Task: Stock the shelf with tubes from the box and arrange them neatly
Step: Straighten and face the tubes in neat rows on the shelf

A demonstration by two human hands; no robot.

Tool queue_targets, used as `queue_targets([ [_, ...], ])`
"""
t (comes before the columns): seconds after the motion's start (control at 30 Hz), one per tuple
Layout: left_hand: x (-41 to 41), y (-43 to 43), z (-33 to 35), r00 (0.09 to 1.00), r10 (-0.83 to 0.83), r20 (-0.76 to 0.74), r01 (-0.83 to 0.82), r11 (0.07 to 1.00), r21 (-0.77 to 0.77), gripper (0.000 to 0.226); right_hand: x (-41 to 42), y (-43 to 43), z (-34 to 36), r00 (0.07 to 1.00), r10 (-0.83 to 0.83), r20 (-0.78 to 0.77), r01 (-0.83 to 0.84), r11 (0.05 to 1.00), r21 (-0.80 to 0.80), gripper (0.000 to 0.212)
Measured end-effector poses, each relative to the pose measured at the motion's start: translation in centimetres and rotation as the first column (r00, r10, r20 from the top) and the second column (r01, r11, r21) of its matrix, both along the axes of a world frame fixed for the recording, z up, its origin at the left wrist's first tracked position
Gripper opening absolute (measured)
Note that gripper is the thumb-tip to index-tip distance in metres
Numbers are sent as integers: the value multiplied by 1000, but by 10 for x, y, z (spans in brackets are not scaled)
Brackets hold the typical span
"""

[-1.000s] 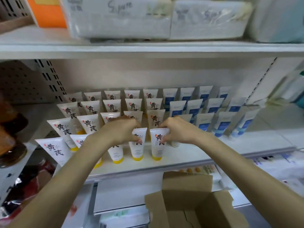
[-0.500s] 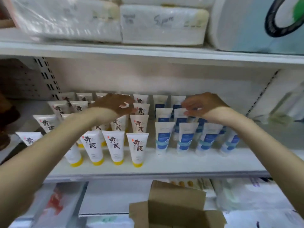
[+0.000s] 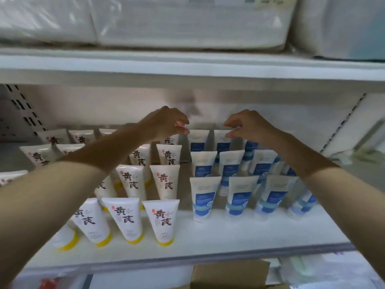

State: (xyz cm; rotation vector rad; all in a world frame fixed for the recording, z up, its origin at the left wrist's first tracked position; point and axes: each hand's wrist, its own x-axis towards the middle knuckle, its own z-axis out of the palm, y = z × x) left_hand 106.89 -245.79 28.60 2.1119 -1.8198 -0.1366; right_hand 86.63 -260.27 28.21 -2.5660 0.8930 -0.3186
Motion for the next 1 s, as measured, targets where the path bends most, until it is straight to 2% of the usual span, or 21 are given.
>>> queue_targets([
  [0.13,-2,-26,-9,999,-27,18,25,996,84,32,13,-9,-6,993,71,-94,-66,997,50,26],
  [0.27,-3,-40,-15,996,-53,79,42,991,127,33,22,-13,-10,972,111,-209,-110,994,18,11],
  [0.33,-3,-44,-19,995,-52,84,41,990,133,36,25,-14,-12,963,109,-247,-115,993,-10,29],
  [0.4,-3,-48,-24,996,-48,79,37,990,135,39,27,-17,-14,964,105,-244,-115,993,-26,39],
  [0.63,0,-54,-31,998,-12,60,5,993,116,34,29,-22,-17,966,111,-231,-125,991,-47,44],
  [0.73,2,-54,-31,999,4,54,-10,994,108,33,29,-24,-20,969,109,-221,-122,991,-47,36],
  [0.83,5,-55,-32,999,18,41,-22,994,107,32,31,-27,-24,971,102,-215,-116,992,-52,15],
  [1.0,7,-56,-31,1000,15,19,-18,989,148,30,34,-29,-26,974,110,-198,-119,992,-34,16],
])
